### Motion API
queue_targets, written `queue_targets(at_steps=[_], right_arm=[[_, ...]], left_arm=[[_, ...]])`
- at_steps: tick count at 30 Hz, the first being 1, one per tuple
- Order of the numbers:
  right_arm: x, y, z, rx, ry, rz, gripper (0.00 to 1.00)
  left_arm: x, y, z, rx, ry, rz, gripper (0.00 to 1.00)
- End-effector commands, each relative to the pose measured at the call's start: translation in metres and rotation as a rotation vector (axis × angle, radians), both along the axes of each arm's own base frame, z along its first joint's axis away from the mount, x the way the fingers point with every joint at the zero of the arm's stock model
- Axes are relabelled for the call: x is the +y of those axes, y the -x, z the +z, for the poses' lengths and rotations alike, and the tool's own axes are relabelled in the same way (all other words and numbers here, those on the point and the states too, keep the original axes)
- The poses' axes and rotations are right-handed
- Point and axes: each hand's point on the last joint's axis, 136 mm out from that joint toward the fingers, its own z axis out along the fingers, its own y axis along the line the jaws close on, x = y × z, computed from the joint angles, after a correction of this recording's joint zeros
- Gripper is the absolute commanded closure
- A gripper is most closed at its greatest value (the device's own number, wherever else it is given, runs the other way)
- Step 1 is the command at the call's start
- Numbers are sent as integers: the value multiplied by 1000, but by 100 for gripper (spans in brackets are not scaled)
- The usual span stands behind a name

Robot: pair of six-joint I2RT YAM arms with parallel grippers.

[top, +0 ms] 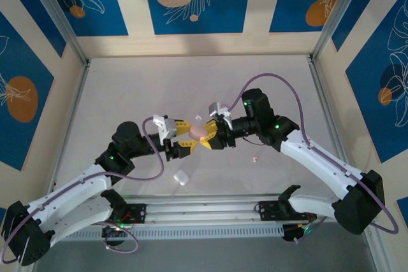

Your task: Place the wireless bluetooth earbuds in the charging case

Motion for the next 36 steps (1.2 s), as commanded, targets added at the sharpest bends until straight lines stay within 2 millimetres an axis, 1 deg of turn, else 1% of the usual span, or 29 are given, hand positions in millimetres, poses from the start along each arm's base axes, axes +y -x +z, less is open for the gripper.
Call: queue_targets(at_steps=[1,4,14,21,27,32,36], right_arm=[[3,4,14,-57,-41,38,72],[4,4,14,-62,-43,41,72],[6,7,10,-108,-44,50,72],[5,6,9,-139,-43,45,73],[4,6,9,-173,-55,36,73],[3,5,8,-195,-51,25,72],[2,6,9,-209,-56,23,72]], left_arm=[[-4,11,15,-11,29,-70,44],[-5,9,16,-4,29,-71,45],[-11,13,17,41,26,-122,54],[-12,19,23,39,42,-155,52],[-12,20,23,50,41,-168,53],[-13,24,28,58,60,-190,50],[-13,24,27,69,51,-195,51]])
